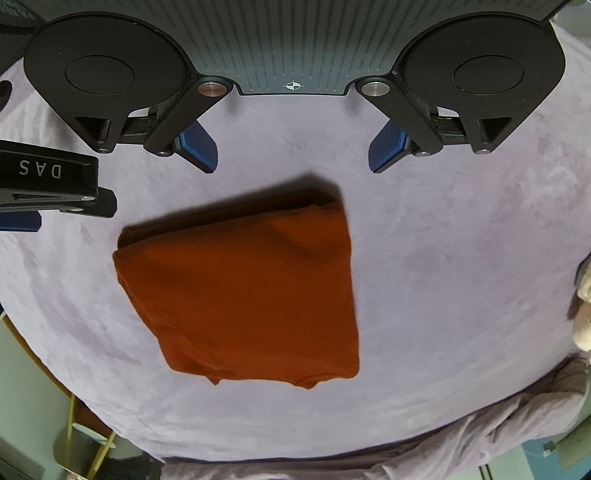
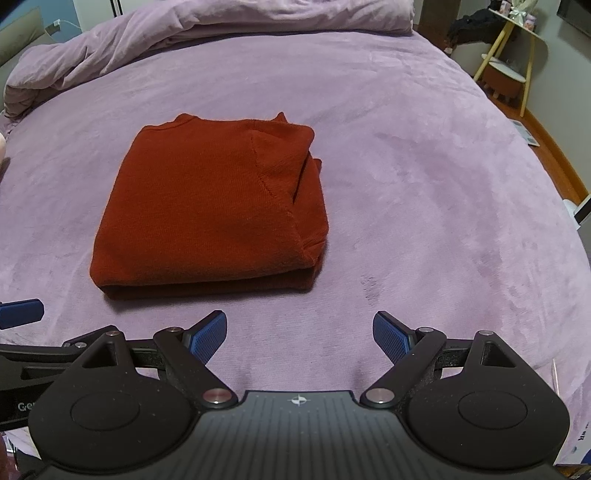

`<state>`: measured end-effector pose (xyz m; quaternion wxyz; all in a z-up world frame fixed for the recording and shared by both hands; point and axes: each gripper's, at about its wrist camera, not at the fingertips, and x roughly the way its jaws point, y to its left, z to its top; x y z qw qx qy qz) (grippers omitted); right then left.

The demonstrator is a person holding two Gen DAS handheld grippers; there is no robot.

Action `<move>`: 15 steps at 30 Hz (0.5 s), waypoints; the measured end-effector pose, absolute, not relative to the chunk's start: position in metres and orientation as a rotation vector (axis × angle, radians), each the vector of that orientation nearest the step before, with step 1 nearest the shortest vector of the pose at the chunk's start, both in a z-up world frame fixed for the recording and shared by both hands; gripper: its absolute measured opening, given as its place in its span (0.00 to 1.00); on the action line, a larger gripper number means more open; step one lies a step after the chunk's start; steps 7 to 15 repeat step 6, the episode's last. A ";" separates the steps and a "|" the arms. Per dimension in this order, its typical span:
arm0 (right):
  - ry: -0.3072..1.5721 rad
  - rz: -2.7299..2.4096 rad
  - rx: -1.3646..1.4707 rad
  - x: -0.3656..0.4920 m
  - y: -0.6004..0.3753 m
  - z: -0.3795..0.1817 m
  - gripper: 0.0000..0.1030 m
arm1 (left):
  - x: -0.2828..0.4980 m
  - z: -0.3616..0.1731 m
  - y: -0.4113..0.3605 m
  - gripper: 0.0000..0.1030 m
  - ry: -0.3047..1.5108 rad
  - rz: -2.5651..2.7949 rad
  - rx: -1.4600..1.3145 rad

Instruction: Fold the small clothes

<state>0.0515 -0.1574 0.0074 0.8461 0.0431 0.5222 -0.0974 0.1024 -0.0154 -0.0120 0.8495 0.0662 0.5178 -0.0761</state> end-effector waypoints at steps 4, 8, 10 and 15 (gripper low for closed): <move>1.099 -0.208 0.091 0.051 -0.157 0.008 0.84 | 0.103 -0.012 -0.012 0.91 1.108 -0.173 0.107; 1.098 -0.209 0.090 0.051 -0.157 0.008 0.84 | 0.103 -0.013 -0.010 0.91 1.117 -0.172 0.092; 1.098 -0.209 0.090 0.051 -0.157 0.008 0.84 | 0.103 -0.013 -0.010 0.91 1.117 -0.172 0.092; 1.098 -0.209 0.090 0.051 -0.157 0.008 0.84 | 0.103 -0.013 -0.010 0.91 1.117 -0.172 0.092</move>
